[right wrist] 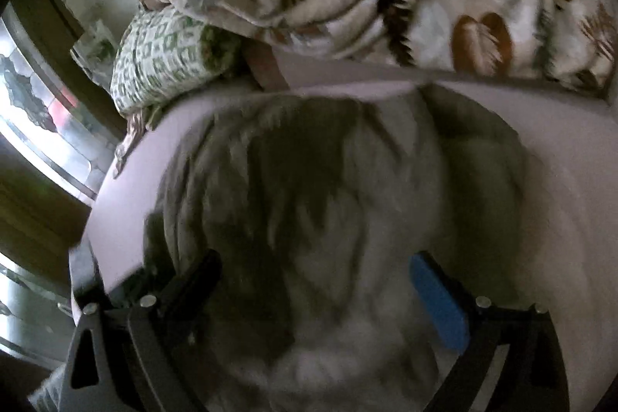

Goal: Fold large clothes

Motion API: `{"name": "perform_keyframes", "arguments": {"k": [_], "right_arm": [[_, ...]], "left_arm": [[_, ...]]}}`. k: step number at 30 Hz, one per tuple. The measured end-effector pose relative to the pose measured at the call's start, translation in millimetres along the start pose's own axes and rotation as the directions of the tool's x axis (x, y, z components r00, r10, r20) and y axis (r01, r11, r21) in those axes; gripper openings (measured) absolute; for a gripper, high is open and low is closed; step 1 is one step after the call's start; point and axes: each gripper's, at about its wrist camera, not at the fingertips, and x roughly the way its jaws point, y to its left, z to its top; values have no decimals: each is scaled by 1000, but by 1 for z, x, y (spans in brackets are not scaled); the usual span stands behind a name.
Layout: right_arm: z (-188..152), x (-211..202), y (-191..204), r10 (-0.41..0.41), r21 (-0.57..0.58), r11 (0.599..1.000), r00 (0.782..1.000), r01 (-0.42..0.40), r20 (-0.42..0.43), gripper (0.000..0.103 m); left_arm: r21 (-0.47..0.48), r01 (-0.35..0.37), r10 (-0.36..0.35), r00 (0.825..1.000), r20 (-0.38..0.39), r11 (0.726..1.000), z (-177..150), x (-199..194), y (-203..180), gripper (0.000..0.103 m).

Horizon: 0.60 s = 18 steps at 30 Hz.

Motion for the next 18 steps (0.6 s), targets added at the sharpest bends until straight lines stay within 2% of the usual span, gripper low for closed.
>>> {"name": "perform_keyframes", "arguments": {"k": [2,4,5,8,9,12,16,18], "right_arm": [[10,29,1,-1,-10,1000,1000,1,-19,100],[5,69,3,-26,-7,1000,997,25,-66,101],[4,88,6,-76,-21,997,992,74,-99,101],[-7,134,21,-266,-157,958,950,241,-163,103],[-6,139,23,-290,-162,951,941,264,-172,103],[1,131,26,-278,-147,956,941,252,-191,103],[-8,79,26,-163,-101,983,979,151,-119,102],[-21,50,25,-131,-95,988,988,123,-85,102]], "left_arm": [[-1,8,-8,1000,6,1000,1,-1,2,67],[-4,18,-17,1000,14,1000,2,-1,4,67],[-6,24,-24,1000,18,1000,3,-2,5,67],[-5,28,-27,999,18,1000,4,0,7,67],[-2,23,-23,1000,17,1000,4,1,6,67],[3,17,-17,1000,12,1000,3,0,5,67],[8,7,-7,1000,2,1000,1,-1,4,67],[8,1,-1,1000,-7,1000,2,-3,2,67]]}}
